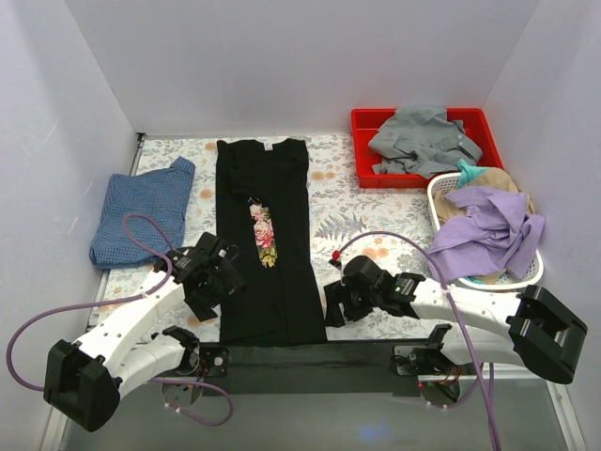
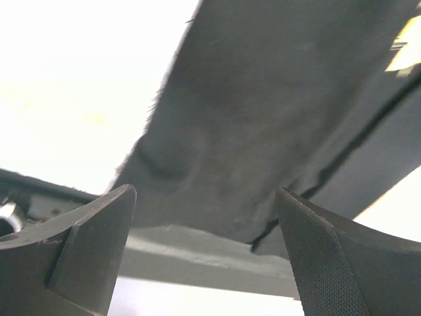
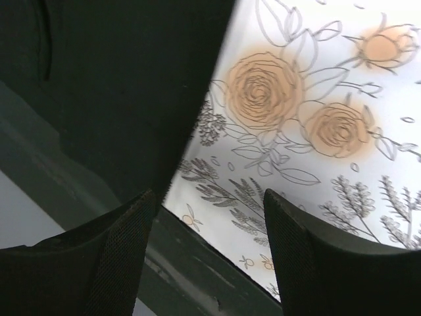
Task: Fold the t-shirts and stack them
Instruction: Fold the tshirt
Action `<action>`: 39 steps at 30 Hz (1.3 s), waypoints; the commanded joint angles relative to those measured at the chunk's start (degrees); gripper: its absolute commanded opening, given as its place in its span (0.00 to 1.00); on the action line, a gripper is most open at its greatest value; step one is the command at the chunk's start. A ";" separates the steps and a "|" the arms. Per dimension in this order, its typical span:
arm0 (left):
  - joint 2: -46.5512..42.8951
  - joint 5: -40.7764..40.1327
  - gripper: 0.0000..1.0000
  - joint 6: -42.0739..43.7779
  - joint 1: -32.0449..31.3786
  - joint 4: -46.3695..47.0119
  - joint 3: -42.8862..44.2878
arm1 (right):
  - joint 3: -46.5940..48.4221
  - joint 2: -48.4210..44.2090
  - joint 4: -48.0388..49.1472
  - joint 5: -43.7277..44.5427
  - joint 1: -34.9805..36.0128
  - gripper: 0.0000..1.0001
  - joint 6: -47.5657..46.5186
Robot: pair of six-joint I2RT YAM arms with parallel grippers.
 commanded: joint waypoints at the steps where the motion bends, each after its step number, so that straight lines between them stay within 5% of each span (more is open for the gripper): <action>1: -0.66 -0.52 0.86 -3.80 -0.62 -7.63 -0.99 | 0.48 2.44 2.91 -5.37 -0.25 0.73 -2.07; 10: 3.98 2.21 0.87 -7.32 -6.50 -9.23 -0.82 | 2.77 4.91 3.87 -7.74 -1.04 0.73 -3.92; 24: 8.57 3.79 0.88 -8.29 -6.77 -2.66 -5.91 | 1.54 5.61 9.50 -13.64 -1.83 0.72 -4.18; 27: 7.34 3.18 0.80 -9.08 -6.86 -1.58 -6.27 | 0.49 5.96 10.47 -14.08 -2.36 0.70 -4.01; 33: 3.64 7.39 0.47 -10.75 -6.95 4.82 -11.36 | -1.36 6.66 15.48 -17.33 -3.41 0.70 -1.81; 38: 5.22 7.92 0.00 -10.57 -7.21 5.46 -11.02 | -1.80 7.98 16.44 -17.51 -3.50 0.65 -0.84; 39: 5.40 7.75 0.00 -10.49 -7.21 4.93 -10.67 | -1.80 7.98 16.45 -17.59 -3.50 0.60 -0.67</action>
